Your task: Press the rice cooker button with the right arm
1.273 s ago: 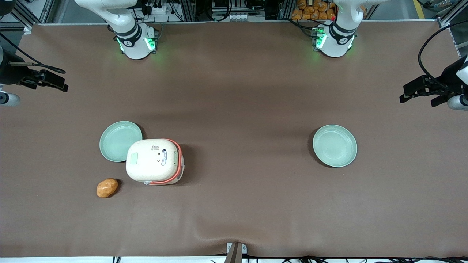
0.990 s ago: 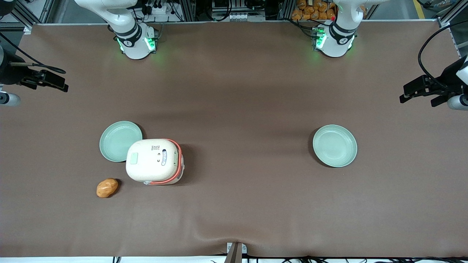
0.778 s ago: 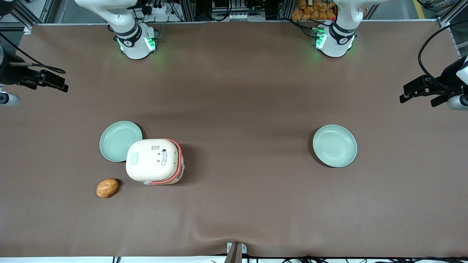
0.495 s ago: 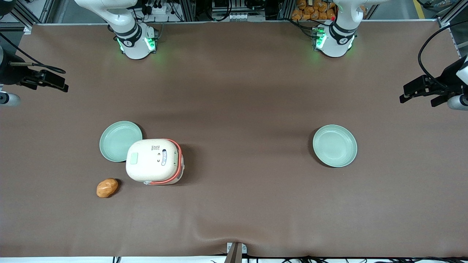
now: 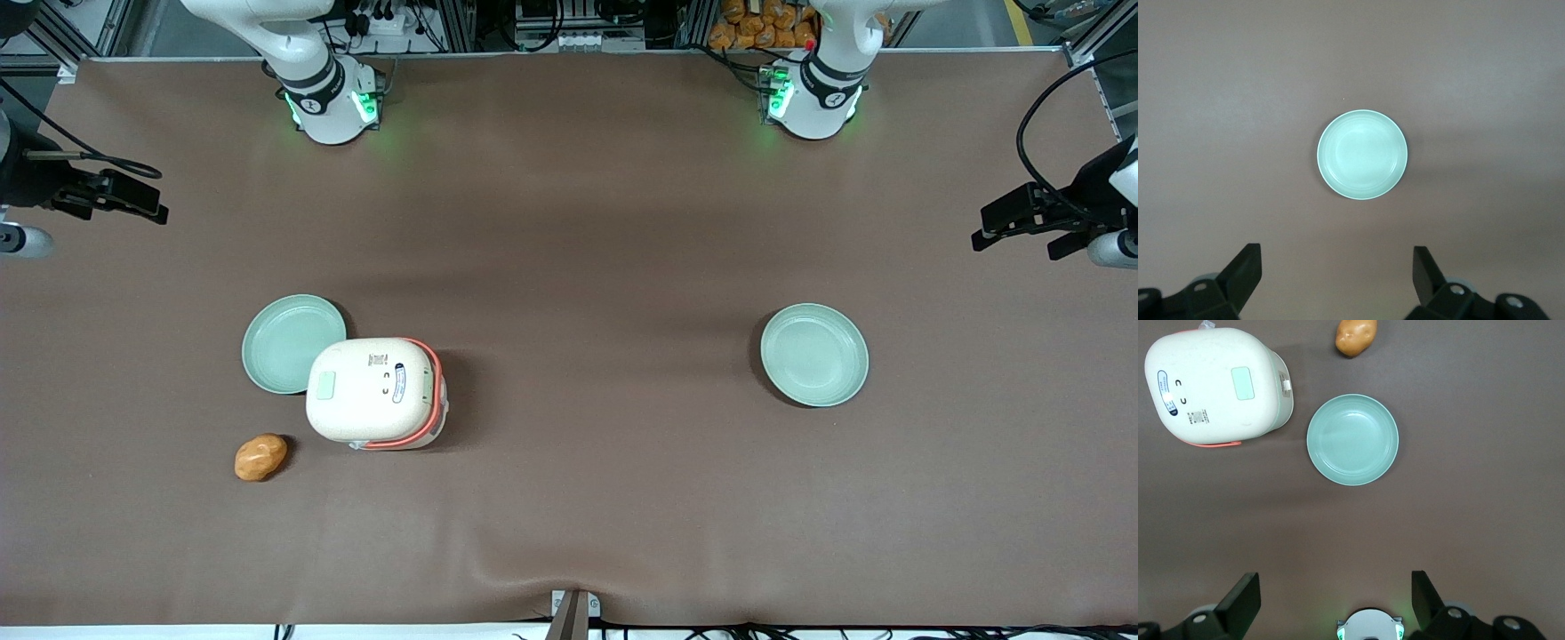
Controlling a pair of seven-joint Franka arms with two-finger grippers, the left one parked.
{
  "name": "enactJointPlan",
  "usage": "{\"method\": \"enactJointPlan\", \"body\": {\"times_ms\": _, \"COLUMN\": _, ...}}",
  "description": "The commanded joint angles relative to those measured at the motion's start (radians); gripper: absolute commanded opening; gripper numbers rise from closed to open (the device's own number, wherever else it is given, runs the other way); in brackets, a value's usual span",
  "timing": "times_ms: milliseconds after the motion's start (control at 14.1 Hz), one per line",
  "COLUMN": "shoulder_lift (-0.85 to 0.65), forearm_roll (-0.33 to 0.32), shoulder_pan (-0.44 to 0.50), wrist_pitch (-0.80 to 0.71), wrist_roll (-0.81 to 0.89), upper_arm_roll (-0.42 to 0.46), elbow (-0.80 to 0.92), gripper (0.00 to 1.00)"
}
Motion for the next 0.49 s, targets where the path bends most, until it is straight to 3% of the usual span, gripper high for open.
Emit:
{"method": "enactJointPlan", "body": {"times_ms": 0, "shoulder_lift": 0.005, "forearm_roll": 0.003, "shoulder_pan": 0.035, "wrist_pitch": 0.000, "wrist_roll": 0.001, "upper_arm_roll": -0.003, "elbow": 0.006, "gripper": 1.00}}
{"method": "enactJointPlan", "body": {"times_ms": 424, "shoulder_lift": 0.094, "forearm_roll": 0.018, "shoulder_pan": 0.109, "wrist_pitch": 0.186, "wrist_roll": 0.002, "upper_arm_roll": -0.001, "elbow": 0.000, "gripper": 1.00}}
